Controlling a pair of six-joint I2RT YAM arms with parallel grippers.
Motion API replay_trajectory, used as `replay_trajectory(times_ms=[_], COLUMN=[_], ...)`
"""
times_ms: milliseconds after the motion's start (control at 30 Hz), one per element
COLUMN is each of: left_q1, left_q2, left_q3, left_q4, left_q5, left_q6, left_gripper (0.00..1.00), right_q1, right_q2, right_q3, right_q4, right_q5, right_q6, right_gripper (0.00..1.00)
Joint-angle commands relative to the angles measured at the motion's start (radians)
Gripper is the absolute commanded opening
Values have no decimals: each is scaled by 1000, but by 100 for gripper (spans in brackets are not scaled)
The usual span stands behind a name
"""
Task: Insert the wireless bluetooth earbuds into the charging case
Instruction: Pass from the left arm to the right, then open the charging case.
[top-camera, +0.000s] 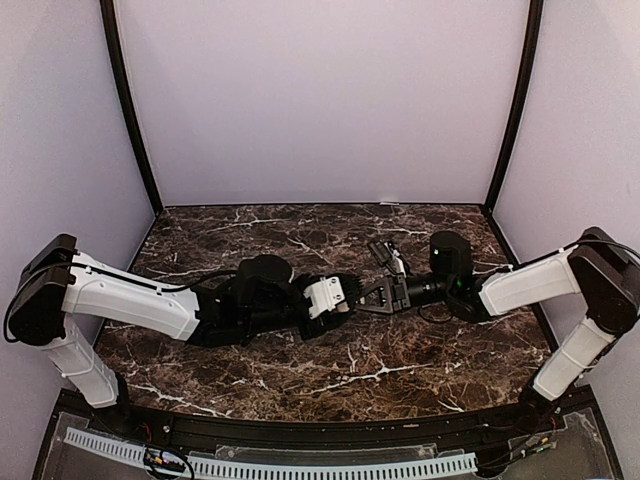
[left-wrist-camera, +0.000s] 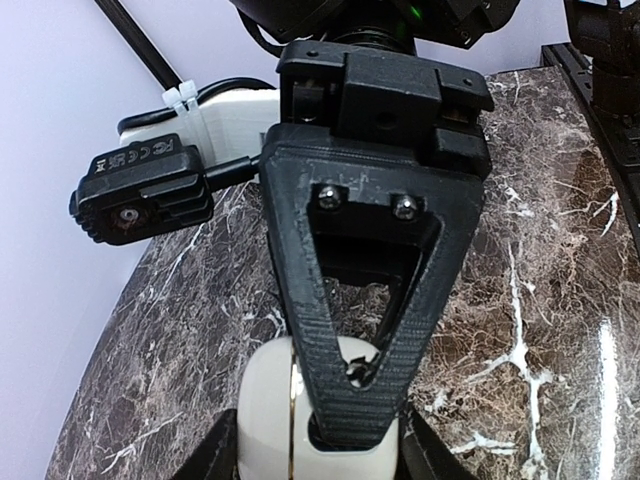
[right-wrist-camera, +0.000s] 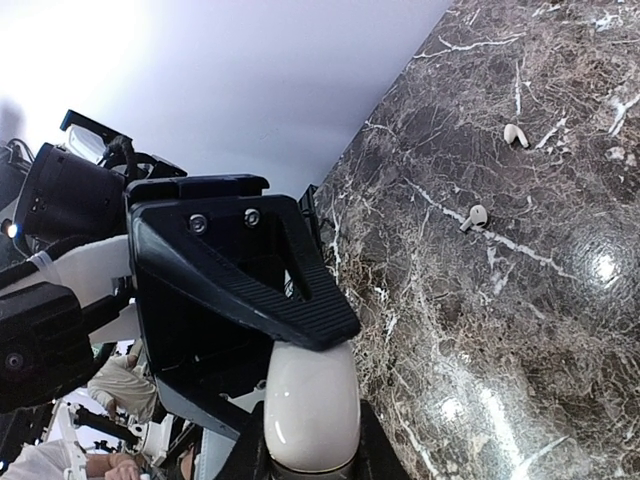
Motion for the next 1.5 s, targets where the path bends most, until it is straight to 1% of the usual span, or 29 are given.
replay_trajectory(times_ms=[0, 33, 67, 100, 133, 167, 200, 267, 300, 367, 533, 567, 700, 833, 1000, 1200, 1333, 1367, 1467], left_q1=[-4, -5, -5, -5, -5, -5, -5, -5, -5, -4, -4, -4, -4, -4, -4, -2, 3, 4, 8], left_q2=[-29, -34, -37, -46, -52, -68, -77, -112, -141, -186, -278, -286, -311, -321, -299, -285, -273, -268, -275], left_q3=[-4, -2, -1, -1, -2, -6, -10, -24, -34, -52, -81, -83, -59, -40, -15, -6, 11, 18, 21], left_q4=[-10, -12, -18, -29, -34, -43, -47, -56, -64, -72, -109, -115, -165, -174, -187, -182, -208, -218, -220], left_q5=[-29, -32, -34, -33, -24, -22, -14, 0, 12, 37, 63, 99, 148, 155, 125, 96, 86, 59, 43], left_q6=[3, -5, -12, -25, -33, -50, -59, -85, -110, -144, -232, -239, -277, -288, -291, -306, -304, -305, -307], left_gripper=[45, 51, 54, 61, 65, 71, 73, 83, 95, 98, 99, 99, 99, 99, 99, 99, 98, 97, 96], right_q1=[9, 9, 9, 9, 9, 9, 9, 8, 10, 13, 45, 54, 91, 123, 165, 199, 216, 221, 233], right_q2=[1, -1, -3, -8, -14, -20, -30, -52, -67, -108, -224, -243, -295, -318, -326, -340, -346, -348, -349], right_q3=[35, 39, 42, 46, 51, 55, 62, 79, 84, 85, 99, 102, 112, 105, 111, 99, 97, 97, 97], right_q4=[47, 38, 24, 9, -4, -23, -52, -113, -133, -167, -315, -343, -433, -449, -477, -470, -468, -468, -478], right_q5=[-22, -24, -23, -22, -21, -16, -10, 8, 16, 36, 119, 136, 196, 218, 241, 255, 256, 256, 269], right_q6=[-19, -25, -38, -52, -71, -93, -122, -189, -219, -282, -502, -545, -662, -708, -747, -769, -778, -783, -796], right_gripper=[5, 3, 0, 0, 0, 0, 0, 0, 0, 0, 0, 0, 0, 0, 0, 0, 0, 0, 0])
